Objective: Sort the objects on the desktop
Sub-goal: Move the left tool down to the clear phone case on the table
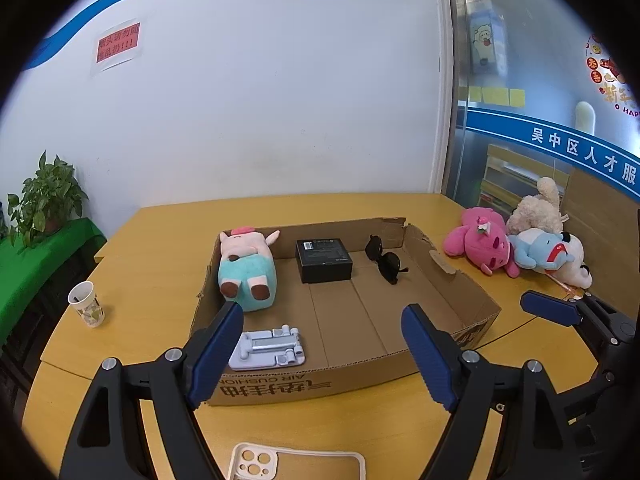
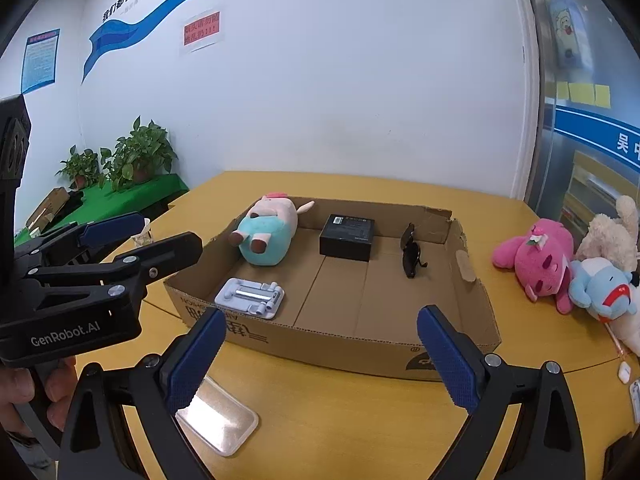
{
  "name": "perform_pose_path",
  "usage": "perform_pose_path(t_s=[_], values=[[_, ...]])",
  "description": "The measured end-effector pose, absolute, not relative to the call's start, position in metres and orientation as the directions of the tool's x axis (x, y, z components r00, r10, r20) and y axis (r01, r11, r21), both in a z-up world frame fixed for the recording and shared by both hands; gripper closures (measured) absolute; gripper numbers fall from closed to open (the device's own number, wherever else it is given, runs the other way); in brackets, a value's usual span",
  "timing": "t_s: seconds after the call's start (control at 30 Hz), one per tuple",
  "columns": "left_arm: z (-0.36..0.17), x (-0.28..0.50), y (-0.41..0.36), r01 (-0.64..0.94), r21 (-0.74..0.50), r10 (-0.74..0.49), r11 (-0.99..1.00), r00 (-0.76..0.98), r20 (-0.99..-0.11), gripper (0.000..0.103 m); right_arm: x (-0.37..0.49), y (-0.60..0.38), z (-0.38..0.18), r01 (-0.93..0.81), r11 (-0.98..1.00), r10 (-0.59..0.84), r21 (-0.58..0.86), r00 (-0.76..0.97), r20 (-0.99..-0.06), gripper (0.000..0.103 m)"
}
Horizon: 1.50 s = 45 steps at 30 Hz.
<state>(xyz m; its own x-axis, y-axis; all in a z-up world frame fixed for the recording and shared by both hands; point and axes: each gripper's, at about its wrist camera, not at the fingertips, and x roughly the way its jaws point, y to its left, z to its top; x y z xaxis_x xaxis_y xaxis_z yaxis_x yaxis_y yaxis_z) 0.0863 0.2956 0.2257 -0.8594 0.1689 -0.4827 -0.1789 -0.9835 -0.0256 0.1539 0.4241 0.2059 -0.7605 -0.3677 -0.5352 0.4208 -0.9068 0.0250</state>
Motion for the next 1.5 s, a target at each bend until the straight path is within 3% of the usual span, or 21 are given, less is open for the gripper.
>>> perform_pose_path(t_s=[0.6, 0.93, 1.13, 1.2, 1.27, 1.37, 1.43, 1.47, 1.5], values=[[0.214, 0.093, 0.288, -0.168, -0.049, 0.169, -0.985, -0.847, -0.504, 0.021, 0.160, 0.428, 0.195, 0.409, -0.912, -0.359, 0.042, -0.744, -0.564, 0.004], [0.160, 0.097, 0.238, -0.105, -0.069, 0.124, -0.992, -0.753, -0.646, 0.022, 0.161, 0.395, 0.101, 0.491, -0.860, -0.402, 0.136, -0.490, -0.774, 0.007], [0.109, 0.094, 0.217, -0.081, -0.017, 0.065, -0.997, -0.638, -0.767, 0.023, 0.158, 0.372, 0.061, 0.511, -0.847, -0.388, 0.146, -0.406, -0.827, 0.027], [0.095, 0.092, 0.213, -0.069, -0.004, 0.045, -0.998, -0.613, -0.789, 0.023, 0.157, 0.370, 0.052, 0.511, -0.847, -0.381, 0.149, -0.387, -0.840, 0.043], [0.084, 0.090, 0.212, -0.068, -0.008, 0.046, -0.998, -0.593, -0.804, 0.023, 0.158, 0.368, 0.044, 0.514, -0.846, -0.368, 0.140, -0.375, -0.851, 0.050], [0.070, 0.089, 0.216, -0.084, -0.018, 0.062, -0.996, -0.564, -0.823, 0.024, 0.158, 0.371, 0.041, 0.510, -0.848, -0.372, 0.145, -0.378, -0.848, 0.052], [0.064, 0.088, 0.219, -0.096, -0.012, 0.063, -0.995, -0.553, -0.831, 0.031, 0.156, 0.374, 0.041, 0.501, -0.853, -0.369, 0.145, -0.383, -0.847, 0.053], [0.060, 0.088, 0.219, -0.098, -0.012, 0.064, -0.995, -0.547, -0.834, 0.034, 0.155, 0.376, 0.040, 0.490, -0.861, -0.351, 0.132, -0.388, -0.852, 0.063], [0.056, 0.086, 0.220, -0.100, -0.017, 0.068, -0.995, -0.532, -0.844, 0.045, 0.154, 0.379, 0.039, 0.484, -0.866, -0.342, 0.121, -0.399, -0.851, 0.069]])
